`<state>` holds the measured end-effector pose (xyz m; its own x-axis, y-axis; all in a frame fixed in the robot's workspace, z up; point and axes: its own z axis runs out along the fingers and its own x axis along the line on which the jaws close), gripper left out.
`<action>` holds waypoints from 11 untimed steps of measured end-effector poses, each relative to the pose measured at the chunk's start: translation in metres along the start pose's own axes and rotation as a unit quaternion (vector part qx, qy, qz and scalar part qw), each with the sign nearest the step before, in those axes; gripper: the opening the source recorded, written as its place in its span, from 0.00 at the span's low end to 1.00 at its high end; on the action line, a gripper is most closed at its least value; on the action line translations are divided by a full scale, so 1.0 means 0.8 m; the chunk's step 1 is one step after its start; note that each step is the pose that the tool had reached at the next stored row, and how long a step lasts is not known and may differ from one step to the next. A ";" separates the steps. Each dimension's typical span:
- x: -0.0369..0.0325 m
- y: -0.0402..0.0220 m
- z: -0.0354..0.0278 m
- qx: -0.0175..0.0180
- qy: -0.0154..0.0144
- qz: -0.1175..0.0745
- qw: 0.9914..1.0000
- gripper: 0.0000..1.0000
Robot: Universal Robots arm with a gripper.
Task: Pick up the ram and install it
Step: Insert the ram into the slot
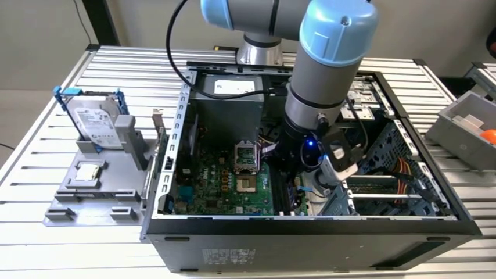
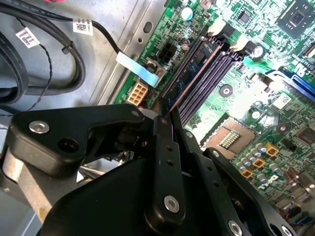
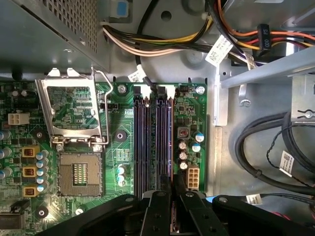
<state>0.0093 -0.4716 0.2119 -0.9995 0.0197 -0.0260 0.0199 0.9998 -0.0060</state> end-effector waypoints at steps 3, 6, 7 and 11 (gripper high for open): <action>0.0001 0.0000 0.0025 0.000 0.000 0.000 1.000 0.00; 0.0001 0.0001 0.0037 0.000 0.000 0.000 1.000 0.00; 0.0001 0.0001 0.0037 0.000 0.000 0.000 1.000 0.00; 0.0001 0.0001 0.0038 0.000 0.000 0.000 1.000 0.00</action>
<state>0.0092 -0.4716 0.2089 -0.9995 0.0198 -0.0260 0.0199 0.9998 -0.0054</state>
